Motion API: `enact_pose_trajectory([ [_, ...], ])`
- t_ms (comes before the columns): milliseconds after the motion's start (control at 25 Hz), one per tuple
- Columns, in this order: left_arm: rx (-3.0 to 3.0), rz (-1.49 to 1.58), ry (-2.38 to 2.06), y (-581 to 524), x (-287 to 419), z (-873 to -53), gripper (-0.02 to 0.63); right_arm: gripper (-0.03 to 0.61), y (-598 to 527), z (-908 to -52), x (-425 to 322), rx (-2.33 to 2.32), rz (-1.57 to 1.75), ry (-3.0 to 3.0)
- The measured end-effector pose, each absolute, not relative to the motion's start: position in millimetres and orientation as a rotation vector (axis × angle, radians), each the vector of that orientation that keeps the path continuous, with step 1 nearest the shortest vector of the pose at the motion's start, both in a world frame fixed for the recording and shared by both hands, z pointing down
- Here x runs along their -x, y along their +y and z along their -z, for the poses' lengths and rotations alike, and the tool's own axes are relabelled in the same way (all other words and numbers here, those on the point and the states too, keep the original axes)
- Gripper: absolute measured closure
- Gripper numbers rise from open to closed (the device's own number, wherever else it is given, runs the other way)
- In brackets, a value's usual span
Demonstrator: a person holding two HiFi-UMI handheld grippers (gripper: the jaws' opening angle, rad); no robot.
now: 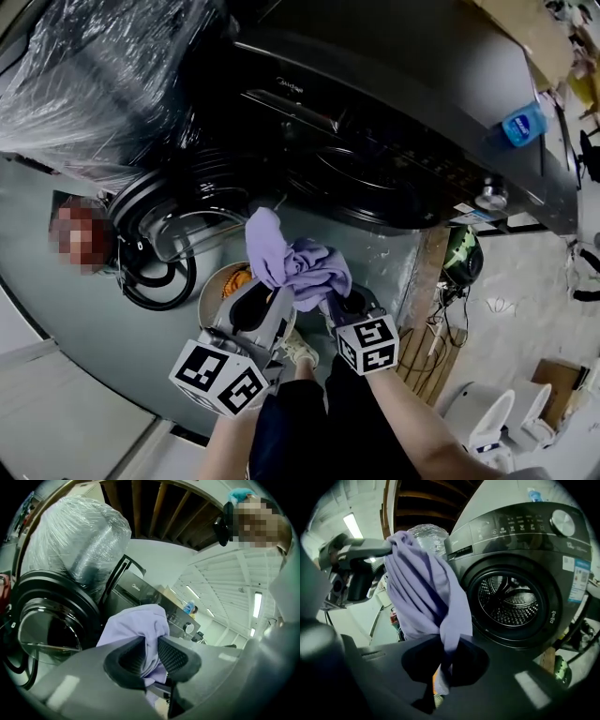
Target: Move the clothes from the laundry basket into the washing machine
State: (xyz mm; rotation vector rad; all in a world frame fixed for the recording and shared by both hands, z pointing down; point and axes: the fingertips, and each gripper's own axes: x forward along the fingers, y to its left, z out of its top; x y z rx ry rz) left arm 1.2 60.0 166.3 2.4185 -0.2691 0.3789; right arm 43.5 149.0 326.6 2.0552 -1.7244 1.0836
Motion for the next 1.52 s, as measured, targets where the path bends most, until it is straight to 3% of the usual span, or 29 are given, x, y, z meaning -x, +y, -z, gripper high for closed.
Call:
enact_pose_trajectory([
  [480,-2.371,-0.422,-0.337,54,-37,-239,0.497,0.545,148,-317,-109,-2.247,-1.15,-1.78],
  [1000,-2.344,-0.535,-0.32,57,-56,-318,0.499,0.545,129,-325,-156,-2.341,-1.119,-1.758],
  [1520,-2.375,-0.626,-0.204,85,-66,-389,0.502,0.545,103,-329,-211,-2.628,-0.896,-1.64],
])
